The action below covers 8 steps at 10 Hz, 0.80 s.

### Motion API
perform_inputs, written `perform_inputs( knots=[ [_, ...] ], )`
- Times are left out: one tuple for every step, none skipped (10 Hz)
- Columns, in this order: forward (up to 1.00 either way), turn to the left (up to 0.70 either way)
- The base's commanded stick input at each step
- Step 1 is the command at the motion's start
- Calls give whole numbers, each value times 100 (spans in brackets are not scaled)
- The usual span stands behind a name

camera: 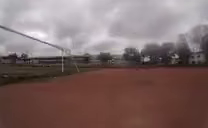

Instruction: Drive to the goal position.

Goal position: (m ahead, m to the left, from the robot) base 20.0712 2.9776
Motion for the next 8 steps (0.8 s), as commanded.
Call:
perform_inputs(
  knots=[
    [70, 0],
    [70, 0],
    [70, 0],
    [70, 0],
    [70, 0],
    [70, 0],
    [70, 0],
    [70, 0]
  ],
)
